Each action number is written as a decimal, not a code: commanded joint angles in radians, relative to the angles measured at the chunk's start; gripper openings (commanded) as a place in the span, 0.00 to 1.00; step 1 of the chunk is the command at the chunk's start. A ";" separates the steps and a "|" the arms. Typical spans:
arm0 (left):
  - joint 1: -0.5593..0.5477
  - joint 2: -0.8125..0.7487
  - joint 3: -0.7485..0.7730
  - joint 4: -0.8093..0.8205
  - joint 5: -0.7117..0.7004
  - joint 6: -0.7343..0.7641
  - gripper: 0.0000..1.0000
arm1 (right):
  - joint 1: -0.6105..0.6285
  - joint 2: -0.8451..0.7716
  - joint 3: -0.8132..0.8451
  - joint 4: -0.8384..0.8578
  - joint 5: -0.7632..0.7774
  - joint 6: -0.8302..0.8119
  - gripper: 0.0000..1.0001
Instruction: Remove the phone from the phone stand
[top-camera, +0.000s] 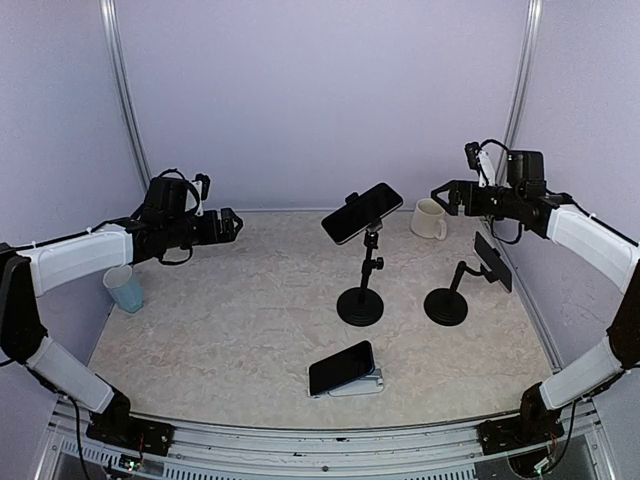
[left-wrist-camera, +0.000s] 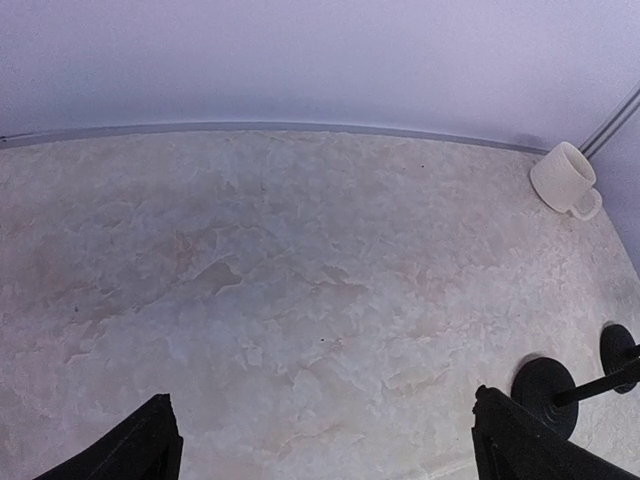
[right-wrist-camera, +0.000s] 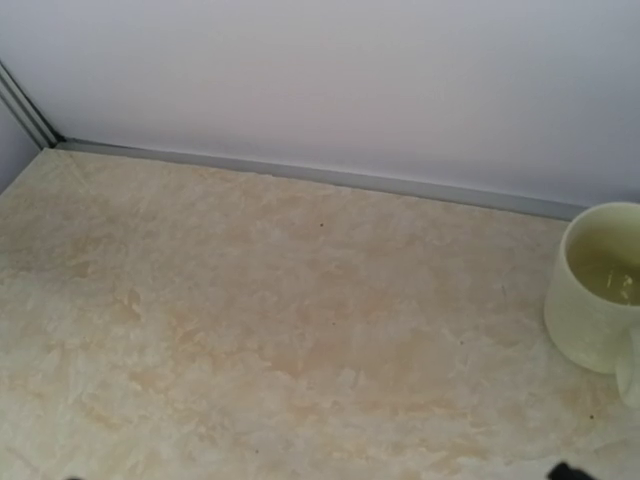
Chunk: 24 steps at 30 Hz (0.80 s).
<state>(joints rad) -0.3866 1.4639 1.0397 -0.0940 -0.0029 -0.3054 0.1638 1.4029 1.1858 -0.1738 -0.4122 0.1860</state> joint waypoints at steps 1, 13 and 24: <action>-0.007 -0.049 -0.019 0.096 0.087 0.047 0.99 | 0.011 -0.038 0.030 0.012 -0.003 -0.031 1.00; -0.105 -0.145 -0.168 0.189 0.292 0.201 0.99 | 0.031 -0.242 -0.031 -0.080 -0.173 -0.030 1.00; -0.360 -0.148 -0.392 0.414 0.392 0.395 0.99 | 0.153 -0.387 -0.127 -0.222 -0.186 -0.001 0.95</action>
<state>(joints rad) -0.7040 1.3212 0.6930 0.1959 0.3153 0.0113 0.2722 1.0565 1.0969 -0.3248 -0.5854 0.1619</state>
